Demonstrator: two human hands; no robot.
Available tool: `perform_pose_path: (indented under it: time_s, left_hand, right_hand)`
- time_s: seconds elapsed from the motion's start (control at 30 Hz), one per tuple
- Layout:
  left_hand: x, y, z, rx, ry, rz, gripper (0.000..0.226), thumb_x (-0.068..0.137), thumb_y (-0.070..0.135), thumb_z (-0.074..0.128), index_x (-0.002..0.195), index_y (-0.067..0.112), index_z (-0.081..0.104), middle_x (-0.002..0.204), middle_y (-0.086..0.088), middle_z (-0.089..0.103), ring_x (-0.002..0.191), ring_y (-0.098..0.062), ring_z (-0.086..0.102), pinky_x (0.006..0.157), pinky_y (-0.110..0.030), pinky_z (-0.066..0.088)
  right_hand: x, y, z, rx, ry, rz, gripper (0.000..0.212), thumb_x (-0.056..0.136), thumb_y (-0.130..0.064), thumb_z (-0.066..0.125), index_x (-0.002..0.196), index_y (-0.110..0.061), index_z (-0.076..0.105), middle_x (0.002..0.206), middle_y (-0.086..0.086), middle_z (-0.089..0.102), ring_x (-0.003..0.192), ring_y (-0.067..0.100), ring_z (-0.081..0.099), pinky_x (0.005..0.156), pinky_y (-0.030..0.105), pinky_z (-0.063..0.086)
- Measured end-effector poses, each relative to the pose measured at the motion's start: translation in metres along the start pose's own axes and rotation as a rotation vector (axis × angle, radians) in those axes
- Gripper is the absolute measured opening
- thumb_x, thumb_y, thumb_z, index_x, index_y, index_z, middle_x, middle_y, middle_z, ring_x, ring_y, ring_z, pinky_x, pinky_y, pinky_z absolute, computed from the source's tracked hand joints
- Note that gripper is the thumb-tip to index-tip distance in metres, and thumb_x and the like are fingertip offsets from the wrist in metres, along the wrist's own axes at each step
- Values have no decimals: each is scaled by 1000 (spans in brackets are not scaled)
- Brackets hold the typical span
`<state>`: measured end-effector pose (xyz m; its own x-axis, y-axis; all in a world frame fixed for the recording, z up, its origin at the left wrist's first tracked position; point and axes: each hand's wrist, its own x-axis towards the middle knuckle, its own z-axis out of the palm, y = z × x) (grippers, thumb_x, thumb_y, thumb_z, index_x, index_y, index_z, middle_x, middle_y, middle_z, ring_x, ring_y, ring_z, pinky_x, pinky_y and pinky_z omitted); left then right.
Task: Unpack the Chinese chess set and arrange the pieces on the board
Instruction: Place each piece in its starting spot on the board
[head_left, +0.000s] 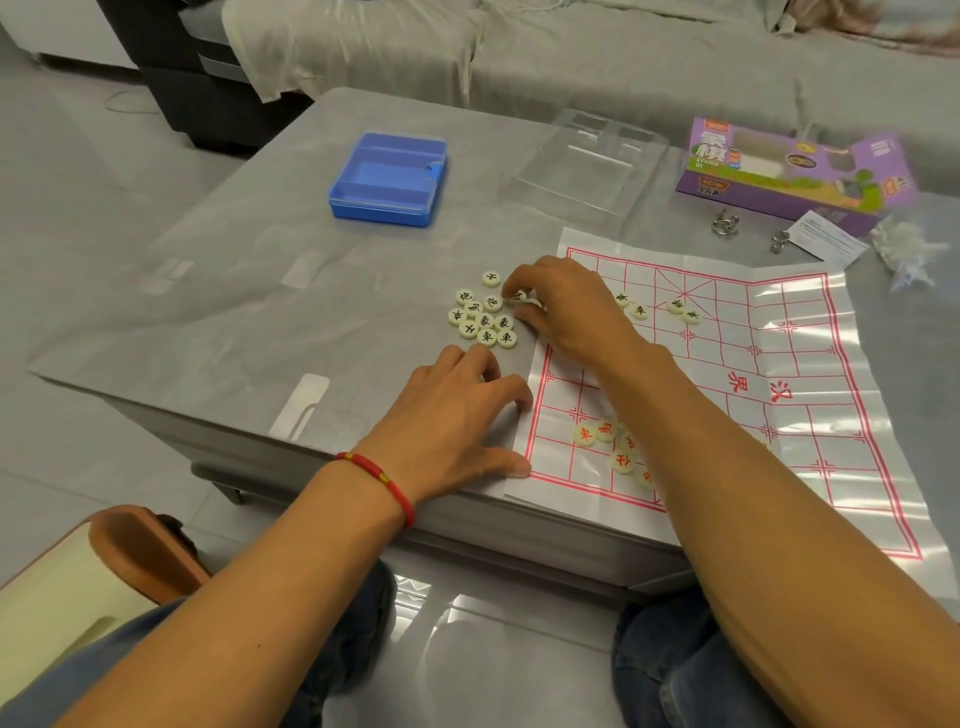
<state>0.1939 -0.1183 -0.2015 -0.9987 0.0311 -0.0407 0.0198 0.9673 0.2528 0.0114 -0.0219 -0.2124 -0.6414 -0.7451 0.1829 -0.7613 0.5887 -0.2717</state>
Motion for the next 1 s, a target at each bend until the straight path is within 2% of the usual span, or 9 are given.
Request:
perform_pose_path:
  time_s: [0.2, 0.4, 0.53, 0.73, 0.87, 1.0]
  left_hand:
    - [0, 0, 0, 6, 1, 1, 65, 76, 66, 68, 133, 39, 50, 127, 3, 44, 116, -18, 39, 95, -32, 42]
    - [0, 2, -2, 6, -10, -8, 65, 77, 65, 68, 133, 38, 50, 130, 2, 44, 118, -18, 40, 96, -33, 44]
    - [-2, 2, -2, -1, -10, 0, 64, 78, 65, 67, 133, 38, 49, 131, 3, 44, 119, -16, 39, 95, -30, 44]
    - [-3, 0, -1, 2, 3, 10, 65, 77, 67, 65, 133, 38, 50, 131, 4, 45, 118, -16, 40, 94, -32, 45]
    - [-2, 0, -2, 12, -2, 12, 65, 78, 69, 63, 134, 39, 48, 133, 4, 44, 119, -15, 40, 95, -30, 44]
    - [-3, 1, -2, 9, -3, 11, 65, 78, 68, 63, 134, 39, 48, 133, 4, 44, 120, -15, 39, 96, -30, 44]
  right_hand:
    - [-2, -2, 0, -15, 21, -22, 13, 96, -24, 61, 107, -22, 65, 106, 3, 63, 96, 22, 58, 82, 38, 50]
    - [-8, 4, -8, 40, 45, 33, 23, 97, -23, 58, 120, -24, 62, 116, 2, 60, 99, 19, 58, 82, 32, 48]
    - [-18, 28, -26, 37, 76, 134, 23, 96, -22, 61, 118, -22, 67, 114, 0, 62, 94, 15, 57, 80, 27, 41]
    - [-44, 65, -41, -5, -24, 227, 28, 94, -25, 64, 122, -23, 65, 120, 3, 63, 93, 14, 55, 86, 30, 46]
    - [-46, 75, -44, -75, -8, 272, 28, 94, -27, 64, 122, -23, 66, 124, 4, 61, 105, 24, 60, 89, 32, 46]
    - [-39, 69, -40, -75, 45, 293, 30, 93, -34, 66, 121, -23, 66, 122, 3, 62, 103, 23, 60, 92, 37, 49]
